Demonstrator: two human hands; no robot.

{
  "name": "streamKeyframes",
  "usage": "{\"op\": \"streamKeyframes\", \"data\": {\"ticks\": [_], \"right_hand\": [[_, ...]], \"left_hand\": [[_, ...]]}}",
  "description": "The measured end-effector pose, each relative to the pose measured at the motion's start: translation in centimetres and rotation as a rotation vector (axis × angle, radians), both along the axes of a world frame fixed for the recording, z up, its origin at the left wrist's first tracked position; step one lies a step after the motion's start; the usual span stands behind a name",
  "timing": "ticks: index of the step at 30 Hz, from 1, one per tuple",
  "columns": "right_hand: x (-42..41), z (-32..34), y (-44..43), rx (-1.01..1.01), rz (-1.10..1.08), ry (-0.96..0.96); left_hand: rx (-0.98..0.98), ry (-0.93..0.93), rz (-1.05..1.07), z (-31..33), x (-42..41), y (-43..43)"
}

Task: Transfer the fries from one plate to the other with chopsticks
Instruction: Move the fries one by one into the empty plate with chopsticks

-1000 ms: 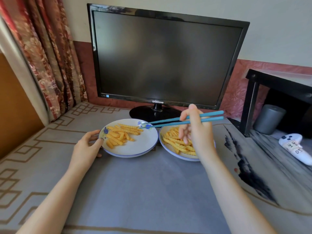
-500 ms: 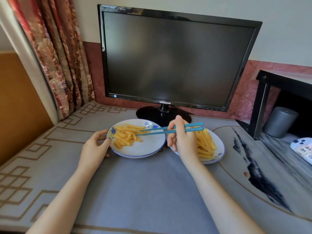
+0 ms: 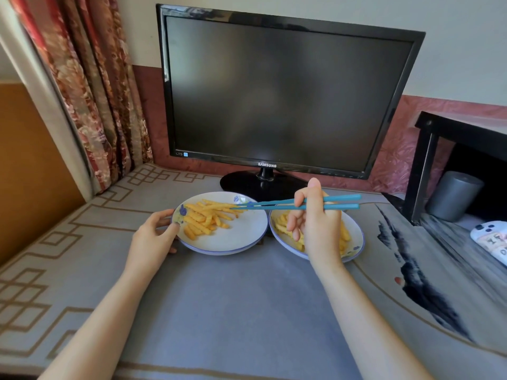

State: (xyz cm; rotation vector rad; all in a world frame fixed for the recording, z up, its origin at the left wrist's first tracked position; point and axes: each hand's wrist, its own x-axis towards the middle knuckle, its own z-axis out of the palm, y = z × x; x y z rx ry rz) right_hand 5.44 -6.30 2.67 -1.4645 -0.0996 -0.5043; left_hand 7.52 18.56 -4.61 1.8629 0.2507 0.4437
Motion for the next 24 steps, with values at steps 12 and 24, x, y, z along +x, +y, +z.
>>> {"op": "streamKeyframes", "data": {"ticks": [12, 24], "right_hand": [[-2.1, 1.9, -6.3, 0.055, -0.274, -0.074], [-4.5, 1.0, -12.1, 0.061, -0.539, -0.094]], "left_hand": [[-0.002, -0.012, -0.001, 0.1, 0.0, -0.1], [0.001, -0.003, 0.002, 0.1, 0.1, -0.1]]}}
